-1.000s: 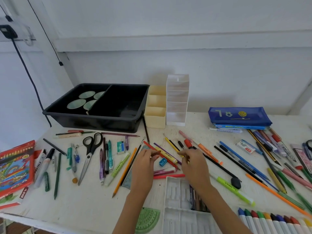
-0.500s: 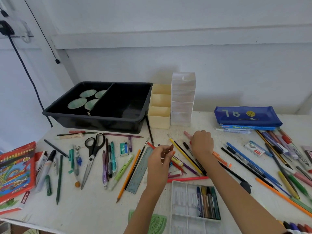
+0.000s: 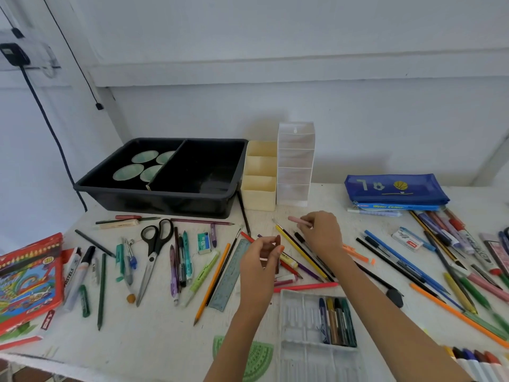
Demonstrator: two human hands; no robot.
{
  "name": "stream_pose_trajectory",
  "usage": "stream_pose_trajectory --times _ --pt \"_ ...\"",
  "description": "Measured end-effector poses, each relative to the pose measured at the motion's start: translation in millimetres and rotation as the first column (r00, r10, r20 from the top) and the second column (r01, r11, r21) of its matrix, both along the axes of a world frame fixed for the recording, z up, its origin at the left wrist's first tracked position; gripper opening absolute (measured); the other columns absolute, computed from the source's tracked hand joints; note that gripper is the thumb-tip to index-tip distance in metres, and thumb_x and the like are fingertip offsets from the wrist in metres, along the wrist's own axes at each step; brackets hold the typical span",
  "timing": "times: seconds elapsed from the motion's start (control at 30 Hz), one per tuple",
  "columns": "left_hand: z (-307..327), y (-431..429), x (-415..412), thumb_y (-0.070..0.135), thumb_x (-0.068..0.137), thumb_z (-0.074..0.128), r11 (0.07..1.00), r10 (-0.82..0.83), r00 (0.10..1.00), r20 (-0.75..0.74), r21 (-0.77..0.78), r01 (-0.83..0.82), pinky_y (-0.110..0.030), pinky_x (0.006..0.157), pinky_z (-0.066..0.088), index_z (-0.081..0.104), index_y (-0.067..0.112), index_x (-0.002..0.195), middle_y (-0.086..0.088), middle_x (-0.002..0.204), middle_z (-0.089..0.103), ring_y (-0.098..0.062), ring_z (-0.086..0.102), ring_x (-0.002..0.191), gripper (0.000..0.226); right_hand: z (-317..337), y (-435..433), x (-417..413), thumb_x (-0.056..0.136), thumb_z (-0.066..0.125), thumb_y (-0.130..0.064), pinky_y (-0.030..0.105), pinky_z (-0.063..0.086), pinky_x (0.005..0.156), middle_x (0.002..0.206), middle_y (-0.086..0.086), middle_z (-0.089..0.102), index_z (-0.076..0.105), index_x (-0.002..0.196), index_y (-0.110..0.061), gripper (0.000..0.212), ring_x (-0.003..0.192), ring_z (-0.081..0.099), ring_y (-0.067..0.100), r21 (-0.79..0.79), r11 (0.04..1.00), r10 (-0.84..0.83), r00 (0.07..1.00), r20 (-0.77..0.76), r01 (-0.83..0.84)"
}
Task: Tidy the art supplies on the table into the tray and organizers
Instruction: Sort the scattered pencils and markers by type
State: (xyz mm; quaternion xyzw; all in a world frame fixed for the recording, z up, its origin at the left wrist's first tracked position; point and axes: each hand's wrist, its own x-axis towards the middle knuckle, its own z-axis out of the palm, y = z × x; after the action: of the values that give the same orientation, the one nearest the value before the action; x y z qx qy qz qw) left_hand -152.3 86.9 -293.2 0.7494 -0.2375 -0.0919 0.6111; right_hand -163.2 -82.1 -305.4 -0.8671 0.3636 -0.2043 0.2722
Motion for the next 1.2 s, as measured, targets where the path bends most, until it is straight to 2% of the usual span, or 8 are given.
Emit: stream_pose_trajectory --times 0.17,0.3,0.4,0.6,0.7,0.9,1.1,1.2 --pt "-1 11 -12 0.015 0.093 0.057 0.999 -0.014 0.997 -0.080 -0.044 0.010 -0.012 0.063 0.048 0.059 0.022 0.115 0.005 0.088 0.064 0.003 0.059 0.076 0.024 26 25 -40 0.085 0.068 -0.023 0.010 0.044 0.068 0.070 -0.005 0.067 0.072 0.085 -0.014 0.010 0.064 0.059 0.001 0.176 0.984 -0.002 0.972 0.236 -0.040" --pt "-1 14 -38 0.009 0.093 0.054 0.992 -0.102 0.981 -0.163 -0.085 0.089 -0.015 0.068 0.051 0.056 0.021 0.120 -0.001 0.091 0.065 -0.007 0.064 0.081 0.029 33 40 -77 0.088 0.064 -0.025 0.017 0.047 0.069 0.063 -0.010 0.065 0.066 0.076 -0.023 0.013 0.061 0.057 0.001 0.326 0.945 -0.096 0.934 0.346 -0.024" --pt "-6 15 -56 0.009 0.092 0.056 0.989 -0.126 0.975 -0.185 -0.107 0.107 -0.017 0.068 0.052 0.056 0.025 0.118 -0.004 0.096 0.064 -0.007 0.062 0.082 0.030 26 47 -102 0.086 0.068 -0.019 0.021 0.049 0.066 0.071 -0.001 0.068 0.063 0.095 -0.022 0.011 0.069 0.063 0.012 0.437 0.899 -0.178 0.903 0.391 -0.012" --pt "-19 17 -76 0.012 0.091 0.058 0.992 -0.091 0.975 -0.202 -0.108 0.070 -0.028 0.078 0.056 0.059 0.025 0.119 -0.002 0.097 0.064 -0.005 0.061 0.085 0.031 5 63 -136 0.083 0.069 -0.012 0.019 0.052 0.068 0.069 0.001 0.070 0.059 0.098 -0.019 0.020 0.069 0.067 0.009 0.450 0.892 -0.136 0.917 0.374 -0.051" --pt "-25 18 -79 0.014 0.091 0.059 0.993 -0.057 0.972 -0.226 -0.115 0.031 -0.035 0.082 0.055 0.059 0.034 0.113 0.000 0.098 0.065 -0.012 0.062 0.092 0.030 -3 72 -144 0.081 0.071 -0.011 0.018 0.051 0.067 0.067 -0.002 0.070 0.061 0.096 -0.020 0.020 0.067 0.066 0.004 0.389 0.919 -0.090 0.923 0.373 -0.068" --pt "-29 20 -81 0.018 0.089 0.060 0.990 -0.050 0.972 -0.230 -0.139 0.017 -0.028 0.082 0.054 0.056 0.039 0.107 0.002 0.101 0.066 -0.011 0.062 0.095 0.029 -13 89 -153 0.078 0.075 -0.016 0.018 0.050 0.065 0.068 -0.005 0.070 0.063 0.096 -0.026 0.023 0.066 0.065 0.004 0.350 0.918 0.038 0.919 0.393 -0.188" --pt "-33 20 -83 0.015 0.090 0.059 0.988 -0.073 0.974 -0.216 -0.148 0.041 -0.023 0.080 0.052 0.058 0.028 0.116 0.001 0.100 0.065 -0.005 0.061 0.091 0.029 -40 95 -156 0.074 0.077 -0.037 0.032 0.037 0.079 0.117 -0.004 0.057 0.060 0.121 -0.028 0.051 0.103 0.042 0.017 -0.278 0.951 0.145 0.989 0.017 -0.135" --pt "-36 20 -83 0.017 0.090 0.060 0.989 -0.059 0.974 -0.221 -0.142 0.027 -0.024 0.082 0.052 0.057 0.025 0.120 0.001 0.101 0.065 -0.007 0.061 0.093 0.031 -44 99 -159 0.071 0.079 -0.037 0.037 0.038 0.076 0.121 -0.001 0.057 0.060 0.121 -0.029 0.055 0.106 0.037 0.017 -0.317 0.941 0.122 0.993 -0.007 -0.118"
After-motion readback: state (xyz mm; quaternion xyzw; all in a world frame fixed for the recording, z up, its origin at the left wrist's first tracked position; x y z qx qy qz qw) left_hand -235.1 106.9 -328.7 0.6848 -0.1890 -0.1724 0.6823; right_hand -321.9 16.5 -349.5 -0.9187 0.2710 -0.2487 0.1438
